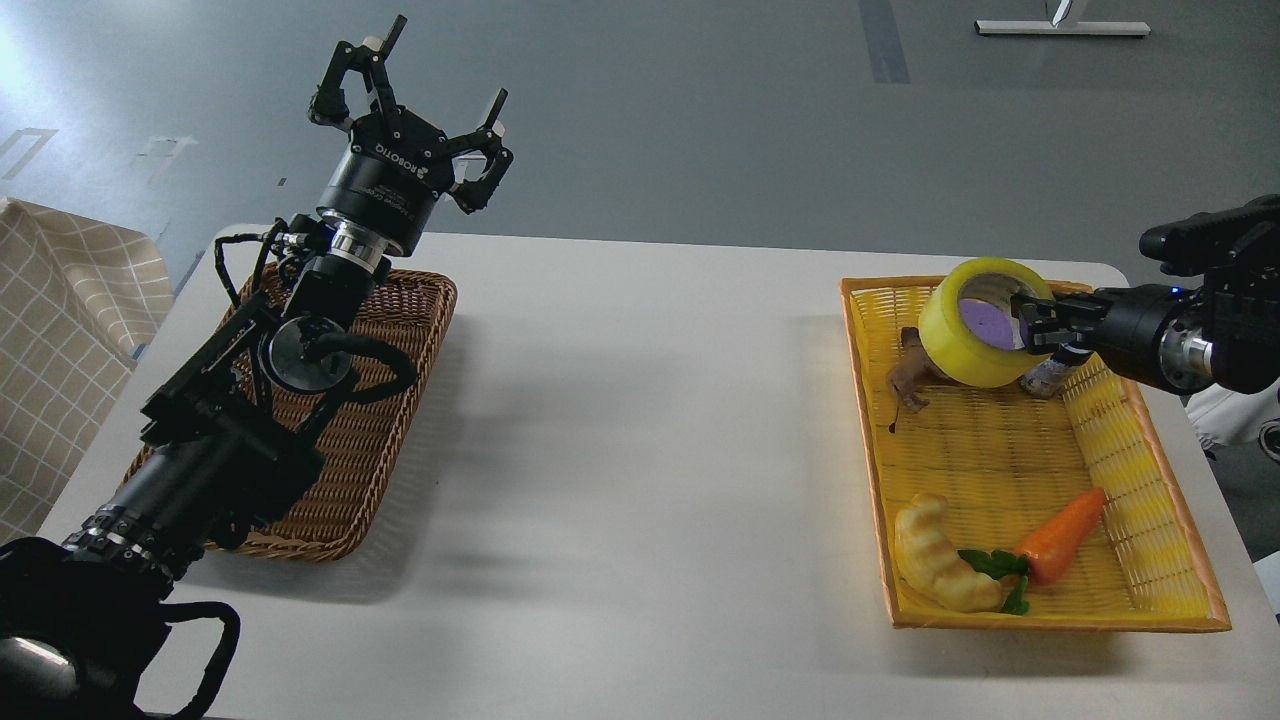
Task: Place and transfer tape with both arms
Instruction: 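Lift the tape roll and carry it toward the table center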
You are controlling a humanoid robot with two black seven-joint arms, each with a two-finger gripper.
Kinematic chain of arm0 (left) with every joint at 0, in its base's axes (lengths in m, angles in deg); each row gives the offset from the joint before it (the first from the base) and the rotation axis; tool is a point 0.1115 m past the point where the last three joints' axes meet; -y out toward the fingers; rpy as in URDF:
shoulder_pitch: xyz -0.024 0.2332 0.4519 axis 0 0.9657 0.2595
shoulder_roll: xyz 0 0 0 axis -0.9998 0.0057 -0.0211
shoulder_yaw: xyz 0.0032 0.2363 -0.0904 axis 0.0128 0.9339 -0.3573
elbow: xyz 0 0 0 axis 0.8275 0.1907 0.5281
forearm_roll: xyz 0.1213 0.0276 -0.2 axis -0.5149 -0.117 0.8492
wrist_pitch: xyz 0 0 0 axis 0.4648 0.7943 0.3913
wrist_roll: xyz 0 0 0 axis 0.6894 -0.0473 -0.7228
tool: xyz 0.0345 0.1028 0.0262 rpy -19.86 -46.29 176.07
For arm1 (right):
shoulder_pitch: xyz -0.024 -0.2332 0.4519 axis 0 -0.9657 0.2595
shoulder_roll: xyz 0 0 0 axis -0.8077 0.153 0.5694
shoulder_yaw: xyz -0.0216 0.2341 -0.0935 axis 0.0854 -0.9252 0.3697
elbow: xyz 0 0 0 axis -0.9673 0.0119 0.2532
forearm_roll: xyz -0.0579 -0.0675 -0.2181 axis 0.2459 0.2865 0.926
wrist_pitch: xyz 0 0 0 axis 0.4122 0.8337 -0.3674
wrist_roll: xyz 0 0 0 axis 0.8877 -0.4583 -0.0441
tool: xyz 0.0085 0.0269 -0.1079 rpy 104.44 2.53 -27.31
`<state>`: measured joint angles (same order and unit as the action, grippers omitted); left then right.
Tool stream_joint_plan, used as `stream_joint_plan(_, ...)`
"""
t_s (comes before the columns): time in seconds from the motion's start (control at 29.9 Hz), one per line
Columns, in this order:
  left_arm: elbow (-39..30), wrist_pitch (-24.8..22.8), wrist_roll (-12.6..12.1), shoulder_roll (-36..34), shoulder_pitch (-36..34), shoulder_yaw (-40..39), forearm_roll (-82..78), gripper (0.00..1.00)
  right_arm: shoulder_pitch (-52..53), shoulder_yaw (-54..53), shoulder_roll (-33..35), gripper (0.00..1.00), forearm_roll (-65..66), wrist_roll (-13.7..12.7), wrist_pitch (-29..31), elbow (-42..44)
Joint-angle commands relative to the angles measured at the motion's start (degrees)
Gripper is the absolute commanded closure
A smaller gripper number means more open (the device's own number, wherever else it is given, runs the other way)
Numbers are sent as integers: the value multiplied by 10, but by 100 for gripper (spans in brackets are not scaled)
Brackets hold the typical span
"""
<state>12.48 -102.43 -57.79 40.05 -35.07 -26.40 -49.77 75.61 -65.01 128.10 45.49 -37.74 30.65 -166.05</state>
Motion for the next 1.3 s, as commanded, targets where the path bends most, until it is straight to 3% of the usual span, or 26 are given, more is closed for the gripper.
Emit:
stream_joint_plan(0.0, 0, 0, 0, -2, 0, 2, 0, 2, 44, 0, 17, 100, -36, -1, 0, -57)
stream_joint_plan(0.17, 0, 0, -1, 3, -1, 0, 0, 2, 86, 1, 1, 100, -38, -1, 0, -64)
stream_joint_plan(0.33, 0, 0, -1, 4, -2, 2, 0, 2, 94, 15, -66, 100, -37, -3, 0, -64)
stream_joint_plan(0.74, 0, 0, 0, -1, 0, -1, 0, 2, 144, 146, -180, 100, -29, -7, 0, -34)
stream_joint_plan(1.27, 0, 0, 1, 1, 1, -2, 0, 2, 186, 276, -358, 100, -27, -7, 0, 210)
